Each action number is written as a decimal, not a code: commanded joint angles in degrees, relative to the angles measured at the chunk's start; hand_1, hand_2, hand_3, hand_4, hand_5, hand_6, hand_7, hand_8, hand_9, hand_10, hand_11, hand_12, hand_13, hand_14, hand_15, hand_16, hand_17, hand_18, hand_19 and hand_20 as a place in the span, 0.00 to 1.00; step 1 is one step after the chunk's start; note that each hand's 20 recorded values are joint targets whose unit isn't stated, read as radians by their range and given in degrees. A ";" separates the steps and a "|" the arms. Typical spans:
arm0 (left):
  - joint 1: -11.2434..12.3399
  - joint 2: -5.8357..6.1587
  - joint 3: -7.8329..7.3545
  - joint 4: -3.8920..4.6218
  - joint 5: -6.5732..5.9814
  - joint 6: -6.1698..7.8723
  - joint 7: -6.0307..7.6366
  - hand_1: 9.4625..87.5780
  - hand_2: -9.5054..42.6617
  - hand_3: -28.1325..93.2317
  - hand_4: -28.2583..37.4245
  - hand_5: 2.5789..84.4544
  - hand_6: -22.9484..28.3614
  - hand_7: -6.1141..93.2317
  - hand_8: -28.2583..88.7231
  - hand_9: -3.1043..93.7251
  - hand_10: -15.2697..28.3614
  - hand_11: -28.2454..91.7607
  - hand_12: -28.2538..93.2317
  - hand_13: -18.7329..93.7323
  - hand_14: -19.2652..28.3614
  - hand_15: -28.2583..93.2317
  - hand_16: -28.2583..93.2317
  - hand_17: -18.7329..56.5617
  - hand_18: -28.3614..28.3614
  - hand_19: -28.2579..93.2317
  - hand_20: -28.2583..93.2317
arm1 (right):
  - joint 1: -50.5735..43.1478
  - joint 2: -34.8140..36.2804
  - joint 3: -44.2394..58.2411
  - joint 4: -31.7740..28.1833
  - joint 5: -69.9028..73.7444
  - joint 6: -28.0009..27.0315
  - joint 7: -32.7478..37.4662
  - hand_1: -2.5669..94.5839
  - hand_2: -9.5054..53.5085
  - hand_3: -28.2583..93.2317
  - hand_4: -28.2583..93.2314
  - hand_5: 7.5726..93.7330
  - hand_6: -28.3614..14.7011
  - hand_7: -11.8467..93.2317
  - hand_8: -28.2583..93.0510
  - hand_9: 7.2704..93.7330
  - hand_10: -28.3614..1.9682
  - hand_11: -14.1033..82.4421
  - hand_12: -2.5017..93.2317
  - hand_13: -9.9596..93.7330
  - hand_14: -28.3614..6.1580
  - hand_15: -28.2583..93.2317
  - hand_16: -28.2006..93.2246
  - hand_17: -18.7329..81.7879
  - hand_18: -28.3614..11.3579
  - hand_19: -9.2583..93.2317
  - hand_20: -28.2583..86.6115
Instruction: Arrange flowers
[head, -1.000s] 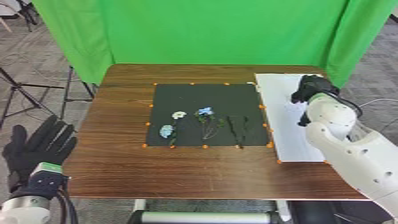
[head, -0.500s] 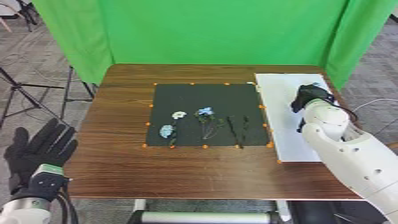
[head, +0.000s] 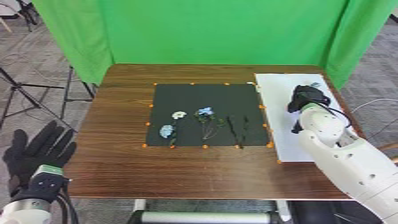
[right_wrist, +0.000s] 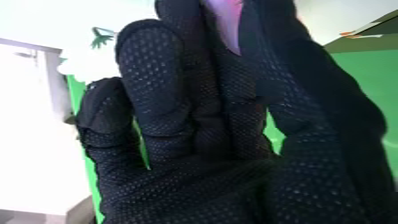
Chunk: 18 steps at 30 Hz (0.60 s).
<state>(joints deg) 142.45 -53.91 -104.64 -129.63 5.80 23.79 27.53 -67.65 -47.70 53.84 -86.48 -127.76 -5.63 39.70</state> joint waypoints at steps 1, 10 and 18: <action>0.79 0.01 0.30 -0.53 -0.97 0.23 0.42 0.19 0.38 0.82 0.00 0.42 0.59 0.25 0.14 0.36 0.66 0.43 0.30 0.37 0.70 0.54 0.16 0.17 0.70 0.45 0.29 | -1.36 0.46 0.21 -0.94 -2.47 2.88 0.06 0.63 0.00 0.75 0.00 0.83 0.68 0.40 0.27 0.94 0.66 0.24 0.36 0.84 0.59 0.72 0.46 0.58 0.13 0.96 0.59; 0.86 0.17 0.27 -0.66 -0.93 0.14 0.62 0.18 0.38 0.82 0.00 0.42 0.59 0.25 0.14 0.36 0.66 0.43 0.30 0.37 0.70 0.55 0.15 0.17 0.70 0.46 0.29 | -5.05 3.23 2.38 -10.66 -5.74 7.40 -0.92 0.63 0.00 0.77 0.00 0.84 0.67 0.40 0.29 0.95 0.66 0.23 0.38 0.84 0.59 0.72 0.47 0.59 0.13 0.96 0.59; 0.26 0.11 -0.34 -0.59 0.10 0.18 -0.45 0.18 0.38 0.82 0.00 0.42 0.59 0.25 0.14 0.36 0.66 0.43 0.30 0.36 0.69 0.54 0.15 0.17 0.70 0.46 0.29 | -4.04 0.98 -1.60 -17.59 -5.05 7.25 -4.80 0.62 0.00 0.79 0.00 0.83 0.65 0.40 0.30 0.95 0.64 0.23 0.38 0.84 0.60 0.72 0.47 0.59 0.13 0.96 0.58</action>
<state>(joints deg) 142.55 -53.84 -104.51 -129.80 5.47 23.81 27.71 -73.58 -44.37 55.84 -100.25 -132.00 1.02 38.27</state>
